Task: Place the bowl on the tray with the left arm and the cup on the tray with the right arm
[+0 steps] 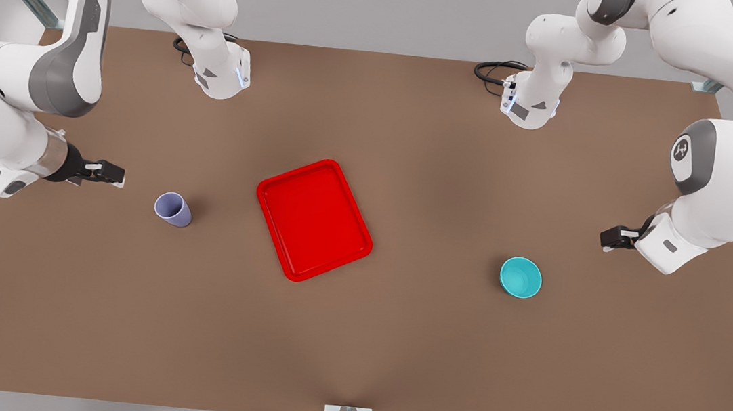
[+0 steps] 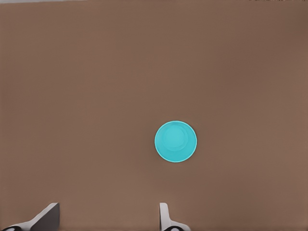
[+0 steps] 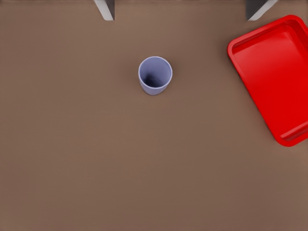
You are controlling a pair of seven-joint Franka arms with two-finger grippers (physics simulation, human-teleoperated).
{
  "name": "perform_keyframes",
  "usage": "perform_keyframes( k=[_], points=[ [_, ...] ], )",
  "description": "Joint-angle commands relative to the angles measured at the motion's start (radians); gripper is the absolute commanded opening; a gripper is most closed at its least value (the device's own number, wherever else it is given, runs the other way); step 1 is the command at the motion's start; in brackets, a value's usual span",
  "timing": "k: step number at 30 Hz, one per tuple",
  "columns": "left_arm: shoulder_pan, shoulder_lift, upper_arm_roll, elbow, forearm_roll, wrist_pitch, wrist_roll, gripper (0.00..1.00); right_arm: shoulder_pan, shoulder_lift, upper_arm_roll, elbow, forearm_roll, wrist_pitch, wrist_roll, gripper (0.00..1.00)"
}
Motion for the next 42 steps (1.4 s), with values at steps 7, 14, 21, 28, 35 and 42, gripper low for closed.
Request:
perform_keyframes(
  k=[7, 14, 21, 28, 35, 42],
  points=[
    [-0.011, 0.131, -0.009, -0.373, -0.33, 0.521, 0.054, 1.0, 0.003, 0.004, 0.003, -0.098, -0.005, 0.092, -0.003, 1.0],
    [-0.014, 0.22, 0.018, -0.459, -0.431, 0.607, 0.223, 1.0, 0.017, -0.001, 0.005, -0.333, 0.002, 0.3, -0.015, 1.0],
    [-0.008, 0.292, 0.049, -0.457, -0.431, 0.668, 0.266, 1.0, -0.011, -0.004, -0.008, -0.578, 0.002, 0.577, -0.037, 1.0],
    [-0.003, 0.356, 0.048, -0.447, -0.437, 0.697, 0.269, 0.45, -0.009, 0.028, -0.028, -0.64, 0.002, 0.656, -0.052, 1.0],
    [-0.003, 0.369, 0.048, -0.445, -0.448, 0.697, 0.269, 0.26, -0.023, 0.062, -0.029, -0.672, 0.002, 0.705, -0.064, 1.0],
    [-0.003, 0.373, 0.048, -0.439, -0.46, 0.687, 0.269, 0.21, -0.024, 0.074, -0.031, -0.736, 0.002, 0.824, -0.066, 0.7]
  ],
)
